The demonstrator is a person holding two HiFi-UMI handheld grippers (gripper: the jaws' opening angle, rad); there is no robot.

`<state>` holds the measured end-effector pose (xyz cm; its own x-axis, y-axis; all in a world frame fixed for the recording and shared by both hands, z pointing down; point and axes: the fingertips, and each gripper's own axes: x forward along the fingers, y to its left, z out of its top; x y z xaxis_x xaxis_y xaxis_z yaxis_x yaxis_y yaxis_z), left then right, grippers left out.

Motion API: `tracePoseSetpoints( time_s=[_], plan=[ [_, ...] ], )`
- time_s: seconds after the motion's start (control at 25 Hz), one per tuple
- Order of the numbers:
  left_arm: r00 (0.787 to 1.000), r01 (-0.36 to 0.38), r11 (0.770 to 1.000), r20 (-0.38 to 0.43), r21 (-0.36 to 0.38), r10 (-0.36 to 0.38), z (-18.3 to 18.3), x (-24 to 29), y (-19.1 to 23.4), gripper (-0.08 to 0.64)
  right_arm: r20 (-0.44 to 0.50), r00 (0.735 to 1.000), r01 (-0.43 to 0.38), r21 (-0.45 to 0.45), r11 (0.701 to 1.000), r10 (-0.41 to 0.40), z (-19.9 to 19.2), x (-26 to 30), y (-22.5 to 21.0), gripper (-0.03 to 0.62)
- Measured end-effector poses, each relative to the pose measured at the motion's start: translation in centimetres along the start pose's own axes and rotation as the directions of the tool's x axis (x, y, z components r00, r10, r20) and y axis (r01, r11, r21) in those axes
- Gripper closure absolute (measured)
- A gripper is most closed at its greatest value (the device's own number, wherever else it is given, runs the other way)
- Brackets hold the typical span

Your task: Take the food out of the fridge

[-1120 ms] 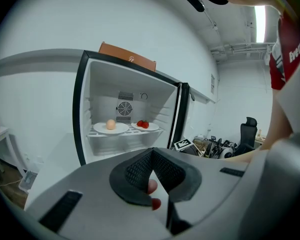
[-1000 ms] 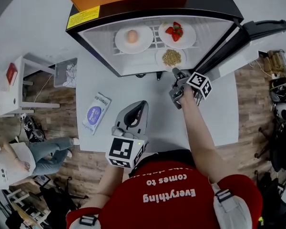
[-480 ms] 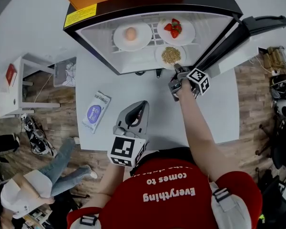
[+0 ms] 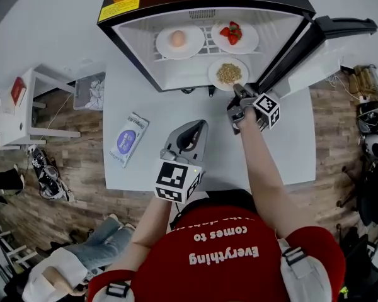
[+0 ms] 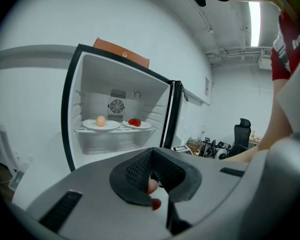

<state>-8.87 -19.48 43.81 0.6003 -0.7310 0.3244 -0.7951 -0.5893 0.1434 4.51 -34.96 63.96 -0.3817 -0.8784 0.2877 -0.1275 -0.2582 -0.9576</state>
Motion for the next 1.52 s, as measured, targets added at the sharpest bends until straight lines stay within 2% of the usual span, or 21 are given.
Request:
tracePoseSetpoints(
  time_s=[0.16,0.48,0.76,1.08,1.4,1.52],
  plan=[
    [0.999,0.042,0.999,0.003,0.012,-0.042,-0.8,2.6,-1.3,0.554,-0.006,0.999,-0.038,0.013,0.999,0.038,-0.8,-2.9,-0.3,0.568],
    [0.992,0.094,0.995,-0.089,0.035,-0.091,-3.3,5.9,-4.1,0.554,-0.041,0.997,-0.064,0.032,0.997,0.065,-2.7,-9.9,-1.8,0.568],
    [0.979,0.165,0.985,-0.125,0.045,-0.158,-4.7,5.4,-7.5,0.554,-0.063,0.998,-0.003,0.044,0.999,0.006,-3.7,-17.8,-6.2,0.568],
    [0.958,0.225,0.974,-0.193,0.037,-0.214,-7.6,3.9,-10.3,0.554,-0.012,0.997,0.078,0.107,0.991,-0.077,-3.5,-25.5,-11.2,0.568],
    [0.945,0.241,0.97,-0.232,0.016,-0.231,-9.5,2.6,-12.1,0.554,0.03,0.983,0.173,0.154,0.973,-0.179,-2.9,-28.9,-14.8,0.568],
    [0.943,0.238,0.971,-0.244,0.014,-0.227,-10.3,2.2,-12.8,0.554,0.028,0.966,0.25,0.144,0.957,-0.257,-2.5,-29.5,-15.6,0.568]
  ],
)
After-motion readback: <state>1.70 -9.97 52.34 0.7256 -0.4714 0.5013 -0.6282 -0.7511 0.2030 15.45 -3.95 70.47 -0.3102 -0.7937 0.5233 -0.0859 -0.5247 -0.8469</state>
